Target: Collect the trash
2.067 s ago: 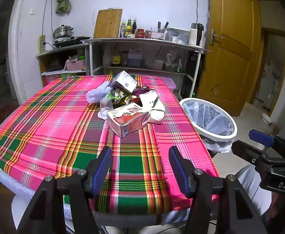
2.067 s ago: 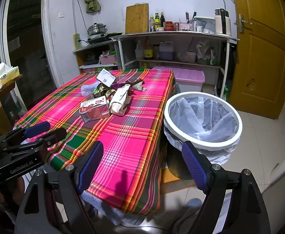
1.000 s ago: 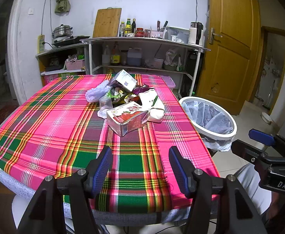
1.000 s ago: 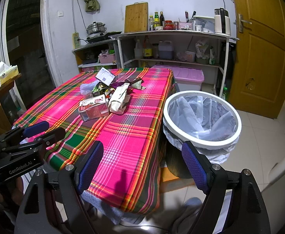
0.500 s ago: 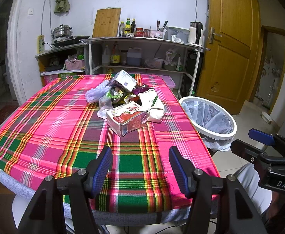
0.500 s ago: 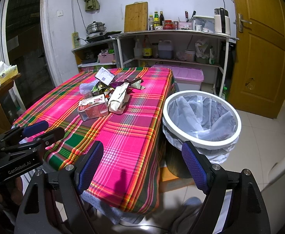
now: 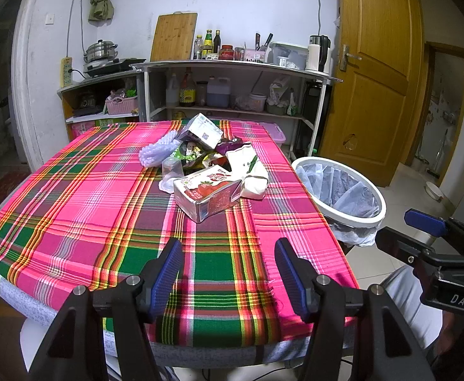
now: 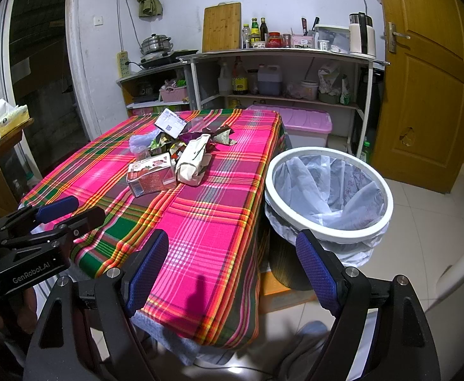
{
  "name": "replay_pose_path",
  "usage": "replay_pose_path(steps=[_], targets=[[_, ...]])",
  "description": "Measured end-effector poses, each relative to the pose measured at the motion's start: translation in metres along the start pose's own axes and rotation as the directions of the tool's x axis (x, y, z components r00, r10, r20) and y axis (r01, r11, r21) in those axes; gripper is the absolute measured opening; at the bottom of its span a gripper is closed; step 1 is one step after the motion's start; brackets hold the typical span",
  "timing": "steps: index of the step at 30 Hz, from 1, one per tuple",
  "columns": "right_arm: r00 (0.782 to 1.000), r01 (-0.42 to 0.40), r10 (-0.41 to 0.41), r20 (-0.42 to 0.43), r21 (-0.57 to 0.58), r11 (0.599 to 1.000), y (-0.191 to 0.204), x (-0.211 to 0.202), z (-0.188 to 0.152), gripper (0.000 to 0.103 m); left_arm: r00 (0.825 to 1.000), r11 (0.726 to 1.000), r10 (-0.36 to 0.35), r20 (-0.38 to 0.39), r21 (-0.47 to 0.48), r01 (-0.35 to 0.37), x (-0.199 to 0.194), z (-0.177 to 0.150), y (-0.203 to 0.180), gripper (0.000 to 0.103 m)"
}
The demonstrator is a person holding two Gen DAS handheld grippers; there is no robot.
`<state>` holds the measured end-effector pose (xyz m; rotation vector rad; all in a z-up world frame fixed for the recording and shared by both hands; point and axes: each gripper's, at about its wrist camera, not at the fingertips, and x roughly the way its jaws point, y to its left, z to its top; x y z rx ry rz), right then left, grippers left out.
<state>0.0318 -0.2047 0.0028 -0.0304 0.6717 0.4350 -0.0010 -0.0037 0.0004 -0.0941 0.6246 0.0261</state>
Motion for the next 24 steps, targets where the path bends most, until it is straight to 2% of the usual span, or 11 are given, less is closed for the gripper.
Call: replay_pose_path(steps=[12,24], targets=[[1.0,-0.009,0.009,-0.02,0.005,1.0,-0.005,0.012,0.003,0.083,0.999,0.999,-0.038,-0.022,-0.027,0.037,0.012,-0.002,0.011,0.06],[0.997,-0.049,0.05,-0.06,0.006,0.999,-0.003,0.046,0.023,0.083,0.999,1.0,0.011,-0.033,0.015,-0.01,0.054,0.023,0.029,0.06]])
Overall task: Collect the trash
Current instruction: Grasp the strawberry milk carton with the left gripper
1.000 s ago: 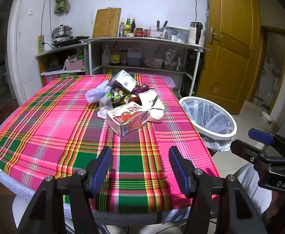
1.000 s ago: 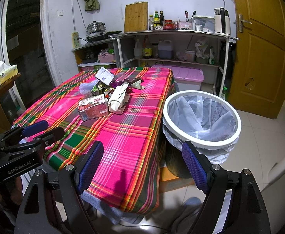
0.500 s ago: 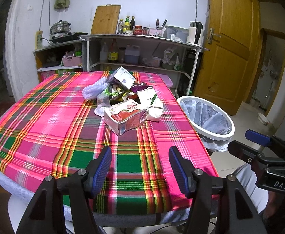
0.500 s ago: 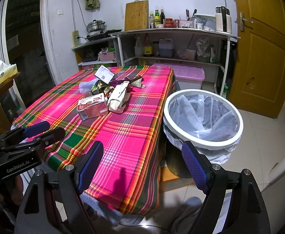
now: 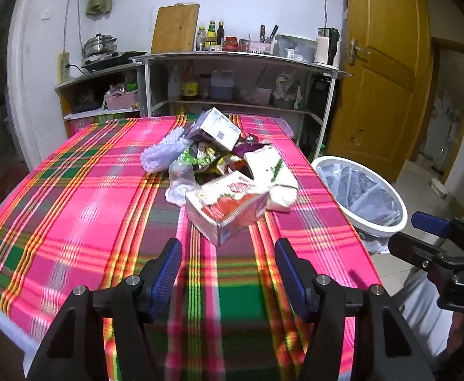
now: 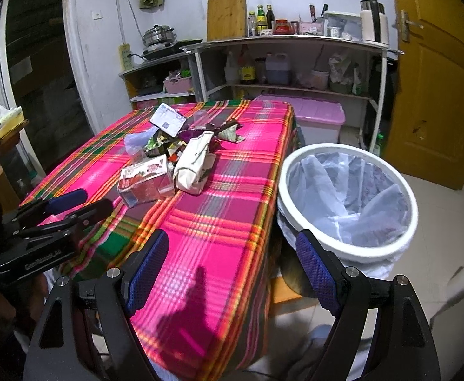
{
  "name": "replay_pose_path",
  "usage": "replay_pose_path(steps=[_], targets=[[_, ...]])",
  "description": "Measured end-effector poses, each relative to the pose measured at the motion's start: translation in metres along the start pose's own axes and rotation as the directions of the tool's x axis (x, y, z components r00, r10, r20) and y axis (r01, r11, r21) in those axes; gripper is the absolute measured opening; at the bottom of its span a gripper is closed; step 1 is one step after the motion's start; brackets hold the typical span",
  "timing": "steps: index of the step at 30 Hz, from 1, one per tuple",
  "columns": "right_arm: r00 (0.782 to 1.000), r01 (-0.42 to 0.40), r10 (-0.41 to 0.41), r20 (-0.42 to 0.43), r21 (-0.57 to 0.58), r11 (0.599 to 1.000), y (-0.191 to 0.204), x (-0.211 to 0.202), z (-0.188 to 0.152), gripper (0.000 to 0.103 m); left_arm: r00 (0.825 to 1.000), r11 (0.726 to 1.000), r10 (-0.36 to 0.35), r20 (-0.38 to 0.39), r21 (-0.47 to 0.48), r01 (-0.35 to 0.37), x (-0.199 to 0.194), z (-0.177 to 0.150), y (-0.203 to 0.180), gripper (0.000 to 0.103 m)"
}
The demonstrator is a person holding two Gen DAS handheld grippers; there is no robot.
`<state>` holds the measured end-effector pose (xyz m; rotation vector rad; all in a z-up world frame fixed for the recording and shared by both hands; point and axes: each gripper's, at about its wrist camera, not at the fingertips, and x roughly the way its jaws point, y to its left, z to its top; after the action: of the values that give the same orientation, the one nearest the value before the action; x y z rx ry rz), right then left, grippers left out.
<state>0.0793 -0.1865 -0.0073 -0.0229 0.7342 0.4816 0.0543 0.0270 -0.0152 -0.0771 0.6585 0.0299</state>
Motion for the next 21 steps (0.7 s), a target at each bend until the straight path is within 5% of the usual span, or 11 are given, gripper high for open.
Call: replay_pose_path(steps=[14,21], targets=[[0.999,-0.017,0.016,-0.03,-0.026,1.0,0.007,0.034,0.02,0.083,0.997,0.996,-0.078,0.0,0.038,0.078,0.049,0.036,0.026,0.078],[0.999,-0.012,0.012,-0.047,-0.013,1.0,0.003,0.043,0.019,0.083,0.983,0.981,-0.178,-0.04,0.077,0.18,0.073,0.05,0.03,0.083]])
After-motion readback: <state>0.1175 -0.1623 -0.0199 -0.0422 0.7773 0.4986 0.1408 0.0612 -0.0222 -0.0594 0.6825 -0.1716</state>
